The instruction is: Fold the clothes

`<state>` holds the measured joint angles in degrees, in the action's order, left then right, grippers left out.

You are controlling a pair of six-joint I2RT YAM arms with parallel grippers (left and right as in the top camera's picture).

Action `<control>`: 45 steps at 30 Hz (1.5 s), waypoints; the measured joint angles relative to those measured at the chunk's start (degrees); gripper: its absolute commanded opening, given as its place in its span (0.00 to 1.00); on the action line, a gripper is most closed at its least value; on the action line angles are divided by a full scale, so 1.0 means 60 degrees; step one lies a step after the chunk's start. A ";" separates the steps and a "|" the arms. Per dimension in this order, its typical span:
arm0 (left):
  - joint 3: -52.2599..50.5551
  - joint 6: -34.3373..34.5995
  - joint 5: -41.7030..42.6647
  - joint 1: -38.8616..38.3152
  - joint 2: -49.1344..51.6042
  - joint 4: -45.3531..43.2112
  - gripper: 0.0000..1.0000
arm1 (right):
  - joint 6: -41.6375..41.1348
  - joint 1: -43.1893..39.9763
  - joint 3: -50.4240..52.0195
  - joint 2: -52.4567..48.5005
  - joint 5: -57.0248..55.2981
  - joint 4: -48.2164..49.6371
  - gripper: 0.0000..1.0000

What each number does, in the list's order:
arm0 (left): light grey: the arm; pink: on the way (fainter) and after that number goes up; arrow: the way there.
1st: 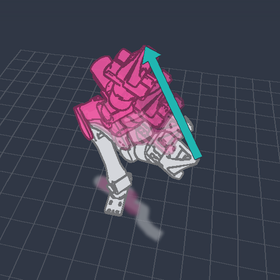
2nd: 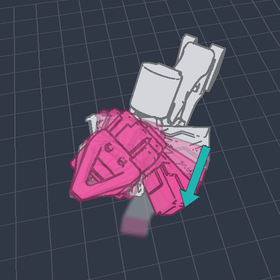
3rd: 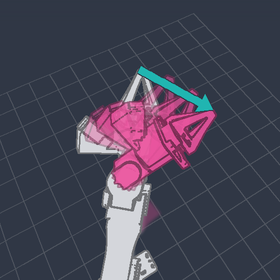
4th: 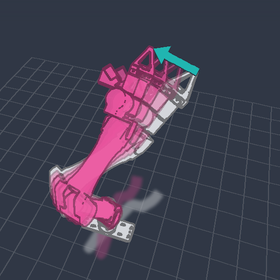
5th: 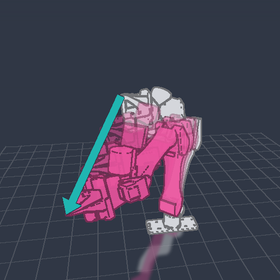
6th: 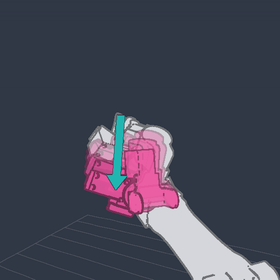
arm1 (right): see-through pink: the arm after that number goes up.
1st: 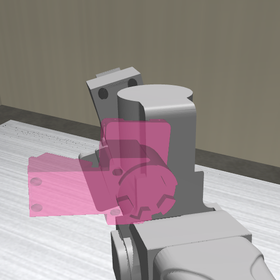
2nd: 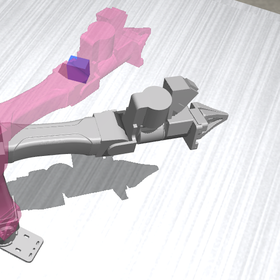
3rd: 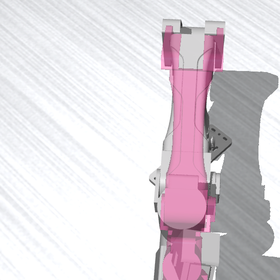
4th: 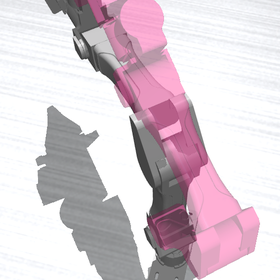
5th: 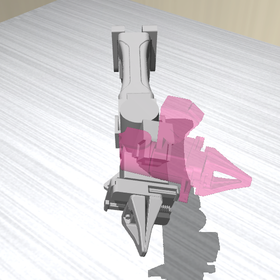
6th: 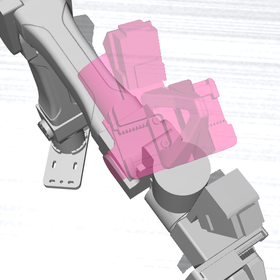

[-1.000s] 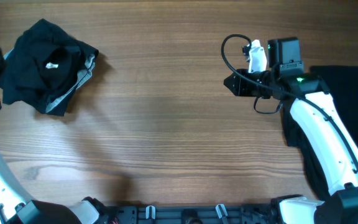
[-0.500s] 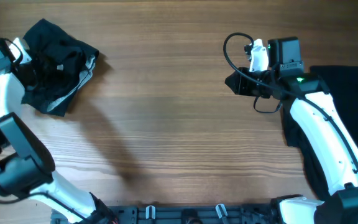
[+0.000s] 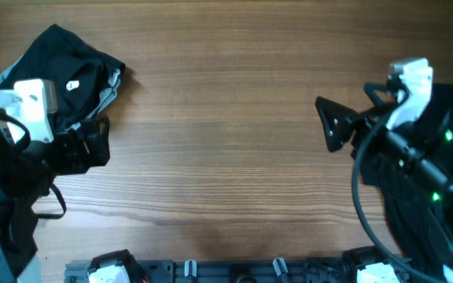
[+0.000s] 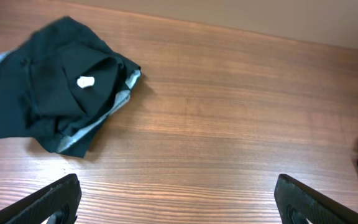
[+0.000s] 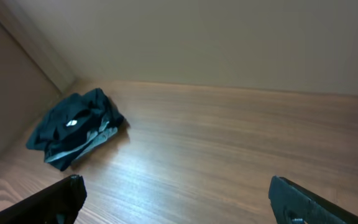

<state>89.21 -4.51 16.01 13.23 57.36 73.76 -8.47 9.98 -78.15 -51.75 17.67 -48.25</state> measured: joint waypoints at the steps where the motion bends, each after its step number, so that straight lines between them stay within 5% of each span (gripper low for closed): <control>1: 0.0000 -0.0004 -0.0055 0.0000 -0.0073 0.0029 1.00 | 0.0000 0.0000 0.0000 0.0127 -0.0004 -0.0200 1.00; 5: 0.0000 -0.0062 -0.0171 0.0000 -0.0142 0.0055 1.00 | -0.0131 0.0000 0.0000 0.0215 -0.0029 -0.0707 1.00; 11: -0.0004 -0.0066 -0.0200 0.0000 -0.0142 0.0073 1.00 | -0.2382 0.0000 0.0000 0.0197 -0.0211 -0.1275 0.99; 14: 0.0000 -0.0066 -0.0200 0.0000 -0.0142 0.0073 1.00 | -0.0852 0.0000 0.0000 0.0189 -0.0127 -0.0419 1.00; 18: -0.0004 -0.0066 -0.0200 0.0000 -0.0142 0.0076 1.00 | 0.3271 0.0000 0.0444 0.0382 0.0838 0.0288 1.00; 21: -0.0011 -0.0066 -0.0204 0.0000 -0.0142 0.0069 1.00 | 0.4845 -0.0284 0.3268 0.1894 0.1118 0.3377 1.00; 25: -0.0036 -0.0066 -0.0204 0.0000 -0.0142 0.0091 1.00 | 0.4149 -0.0980 0.7726 0.4550 0.1107 0.6932 1.00; 33: -0.0047 -0.0066 -0.0204 0.0000 -0.0146 0.0076 1.00 | 0.2259 -0.1031 1.2560 0.8429 0.0007 0.8888 1.00; 45: -0.0047 -0.0066 -0.0200 0.0000 -0.0142 0.0076 1.00 | 0.2014 -0.1031 1.2968 0.8440 -0.0033 0.8262 1.00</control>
<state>88.92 -4.91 14.81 13.23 56.51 74.22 3.62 3.79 -0.34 -1.10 17.47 1.32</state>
